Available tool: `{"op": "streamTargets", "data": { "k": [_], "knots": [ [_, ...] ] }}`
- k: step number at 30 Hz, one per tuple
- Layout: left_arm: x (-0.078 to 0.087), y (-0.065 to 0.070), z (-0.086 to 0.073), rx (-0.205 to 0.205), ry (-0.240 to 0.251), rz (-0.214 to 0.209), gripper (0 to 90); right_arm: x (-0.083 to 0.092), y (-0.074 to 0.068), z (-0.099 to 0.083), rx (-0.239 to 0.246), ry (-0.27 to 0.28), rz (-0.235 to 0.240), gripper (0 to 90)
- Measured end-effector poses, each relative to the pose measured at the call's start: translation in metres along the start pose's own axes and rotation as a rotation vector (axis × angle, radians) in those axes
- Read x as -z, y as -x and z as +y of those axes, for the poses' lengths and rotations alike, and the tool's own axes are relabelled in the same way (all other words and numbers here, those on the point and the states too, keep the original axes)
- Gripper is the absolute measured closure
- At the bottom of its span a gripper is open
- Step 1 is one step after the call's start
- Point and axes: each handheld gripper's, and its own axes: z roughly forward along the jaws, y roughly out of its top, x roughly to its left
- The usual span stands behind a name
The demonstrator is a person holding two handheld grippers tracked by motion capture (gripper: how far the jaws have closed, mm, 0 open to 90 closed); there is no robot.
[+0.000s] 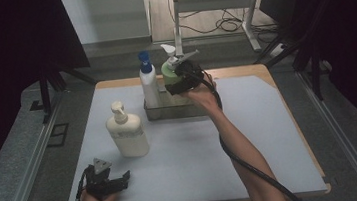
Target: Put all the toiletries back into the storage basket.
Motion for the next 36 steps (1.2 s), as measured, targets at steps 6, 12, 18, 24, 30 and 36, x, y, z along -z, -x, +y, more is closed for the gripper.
{"op": "streamTargets", "data": {
  "k": [6,12,18,24,30,36],
  "knots": [
    [0.000,0.000,0.000,0.000,0.000,0.000,10.1,-0.005,0.000,-0.004,-0.008,-0.018,0.005,12.0],
    [0.000,0.000,0.000,0.000,0.001,0.000,10.0,-0.010,0.001,-0.008,-0.015,-0.037,0.017,12.1],
    [0.000,0.000,0.000,0.000,0.001,0.000,10.1,-0.015,0.002,-0.013,-0.022,-0.061,0.027,12.1],
    [0.000,0.000,0.000,0.000,0.001,0.000,10.0,-0.019,0.003,-0.017,-0.019,-0.077,0.033,12.1],
    [0.000,0.000,0.000,0.000,0.000,0.000,10.1,-0.024,0.004,-0.020,-0.035,-0.093,0.038,12.1],
    [0.000,0.000,0.000,0.000,0.000,0.000,10.0,-0.027,0.006,-0.021,-0.049,-0.104,0.046,11.9]
  ]
}}
